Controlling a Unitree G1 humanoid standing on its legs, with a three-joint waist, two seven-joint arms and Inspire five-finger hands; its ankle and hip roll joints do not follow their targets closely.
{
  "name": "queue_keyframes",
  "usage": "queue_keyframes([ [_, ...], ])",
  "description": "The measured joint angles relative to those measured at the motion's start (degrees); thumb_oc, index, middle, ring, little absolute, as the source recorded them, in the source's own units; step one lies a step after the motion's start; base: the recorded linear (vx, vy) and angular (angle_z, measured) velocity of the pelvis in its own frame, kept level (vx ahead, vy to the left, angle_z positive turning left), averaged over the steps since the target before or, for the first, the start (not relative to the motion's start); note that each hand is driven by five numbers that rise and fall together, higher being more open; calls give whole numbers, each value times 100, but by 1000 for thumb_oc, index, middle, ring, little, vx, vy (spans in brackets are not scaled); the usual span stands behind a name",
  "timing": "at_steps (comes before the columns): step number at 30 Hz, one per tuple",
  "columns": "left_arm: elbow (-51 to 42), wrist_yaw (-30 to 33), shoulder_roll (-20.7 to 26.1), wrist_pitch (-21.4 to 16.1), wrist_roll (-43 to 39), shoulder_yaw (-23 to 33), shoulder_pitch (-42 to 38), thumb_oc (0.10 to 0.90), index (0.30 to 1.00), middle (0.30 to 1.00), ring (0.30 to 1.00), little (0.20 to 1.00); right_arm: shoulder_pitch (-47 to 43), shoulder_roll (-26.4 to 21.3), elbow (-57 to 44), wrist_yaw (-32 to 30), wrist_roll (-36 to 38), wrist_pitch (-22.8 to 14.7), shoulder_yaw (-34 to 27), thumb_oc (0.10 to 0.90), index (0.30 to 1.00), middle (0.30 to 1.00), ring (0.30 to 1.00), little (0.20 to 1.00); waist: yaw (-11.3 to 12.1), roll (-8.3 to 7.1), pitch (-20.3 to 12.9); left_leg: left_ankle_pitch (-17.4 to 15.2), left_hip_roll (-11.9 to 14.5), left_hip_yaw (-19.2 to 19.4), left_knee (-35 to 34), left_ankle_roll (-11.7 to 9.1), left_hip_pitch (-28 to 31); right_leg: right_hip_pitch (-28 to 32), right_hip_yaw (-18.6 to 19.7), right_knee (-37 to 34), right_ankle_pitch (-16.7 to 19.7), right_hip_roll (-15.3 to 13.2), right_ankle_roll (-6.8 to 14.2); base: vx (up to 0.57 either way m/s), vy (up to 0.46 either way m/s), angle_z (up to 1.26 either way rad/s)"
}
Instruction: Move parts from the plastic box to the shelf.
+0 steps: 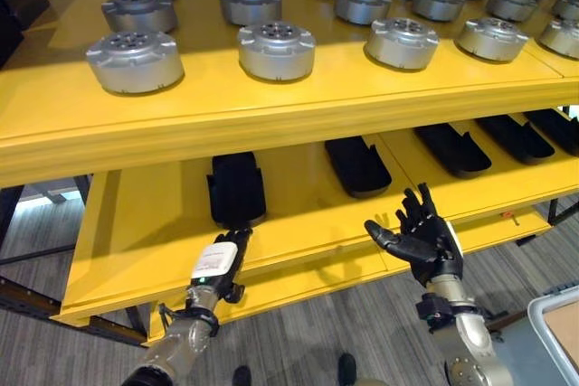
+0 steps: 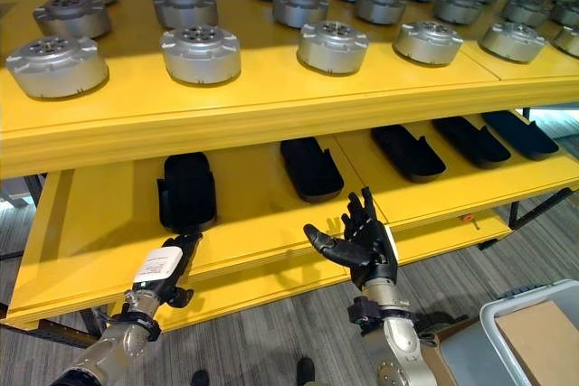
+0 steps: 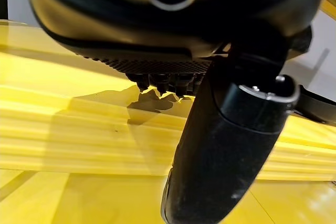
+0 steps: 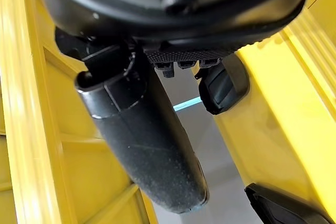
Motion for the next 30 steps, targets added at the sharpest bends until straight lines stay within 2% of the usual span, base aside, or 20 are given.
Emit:
queue_keyframes([
  [5,66,2,-10,5,-4,-1,-64,900,1000,1000,1000,1000,15,-11,1,-3,-2,0,0,900,1000,1000,1000,1000,-103,31,11,0,2,17,-9,0,0,0,6,-35,12,1,6,4,-1,-1],
  [11,104,14,-153,6,-5,7,-157,900,1000,1000,1000,1000,169,-16,1,-3,-2,-1,0,900,1000,1000,1000,1000,-101,44,11,0,-8,63,-58,0,20,25,40,-136,45,6,34,6,0,-2],
  [30,2,7,-165,-2,-38,-19,-184,900,1000,1000,1000,1000,170,-52,0,-4,-2,-2,-5,900,1000,1000,1000,1000,-97,130,133,-1,-8,70,-88,-1,33,60,36,-208,67,27,67,0,0,0],
])
